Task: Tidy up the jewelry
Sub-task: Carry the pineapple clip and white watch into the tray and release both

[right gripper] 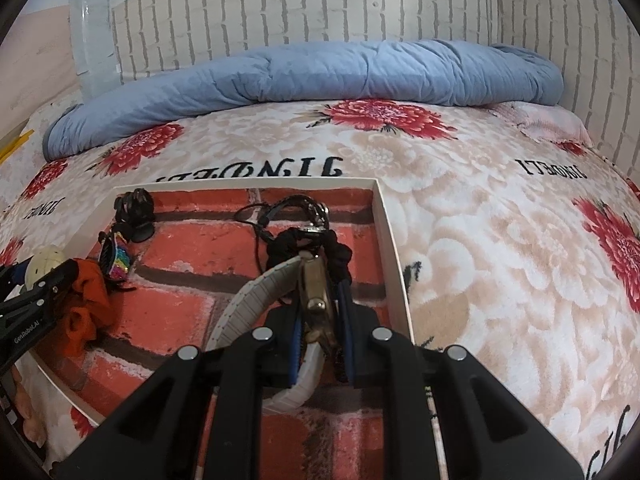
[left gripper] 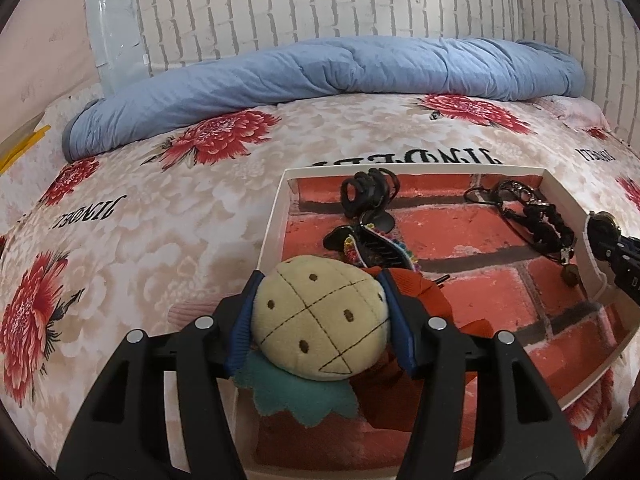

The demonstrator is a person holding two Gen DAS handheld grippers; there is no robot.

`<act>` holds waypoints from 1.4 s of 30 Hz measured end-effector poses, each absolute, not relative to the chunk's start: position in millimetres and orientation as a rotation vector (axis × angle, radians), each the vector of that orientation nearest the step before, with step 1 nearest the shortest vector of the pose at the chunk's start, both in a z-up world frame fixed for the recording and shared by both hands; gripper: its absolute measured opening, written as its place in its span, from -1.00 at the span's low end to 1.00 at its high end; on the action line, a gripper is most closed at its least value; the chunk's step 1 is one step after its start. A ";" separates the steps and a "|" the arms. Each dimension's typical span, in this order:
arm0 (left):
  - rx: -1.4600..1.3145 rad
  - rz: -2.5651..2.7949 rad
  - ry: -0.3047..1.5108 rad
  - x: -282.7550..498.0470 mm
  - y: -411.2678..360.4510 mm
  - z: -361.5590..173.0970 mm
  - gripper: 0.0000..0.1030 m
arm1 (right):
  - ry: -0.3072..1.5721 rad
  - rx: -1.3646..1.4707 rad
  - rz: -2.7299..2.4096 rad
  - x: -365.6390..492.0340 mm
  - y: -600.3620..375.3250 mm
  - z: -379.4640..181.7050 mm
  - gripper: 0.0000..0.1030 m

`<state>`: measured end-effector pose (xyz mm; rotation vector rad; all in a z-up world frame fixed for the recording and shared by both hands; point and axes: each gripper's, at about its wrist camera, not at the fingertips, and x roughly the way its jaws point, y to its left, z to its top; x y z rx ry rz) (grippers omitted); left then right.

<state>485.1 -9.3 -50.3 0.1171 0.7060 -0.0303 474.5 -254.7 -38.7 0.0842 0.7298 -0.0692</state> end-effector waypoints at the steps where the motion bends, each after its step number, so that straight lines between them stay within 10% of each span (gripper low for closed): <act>1: 0.115 -0.029 0.705 486.0 -7.8 -51.4 0.09 | 0.734 0.086 -0.069 475.0 -255.0 -39.9 -0.68; 17: 0.102 -0.053 0.711 482.1 -11.2 -53.7 0.39 | 0.809 0.084 -0.037 483.3 -251.1 -53.6 -0.57; 21: 0.080 -0.076 0.713 479.2 -10.8 -48.4 0.62 | 0.779 0.098 -0.049 476.6 -255.4 -45.0 0.04; 27: 0.055 -0.102 0.671 467.1 -11.7 -29.8 0.87 | 0.702 0.092 -0.048 462.9 -257.8 -20.3 0.29; 42: 0.062 -0.076 0.594 428.9 -11.0 9.8 0.90 | 0.635 0.077 -0.072 429.5 -262.9 12.2 0.31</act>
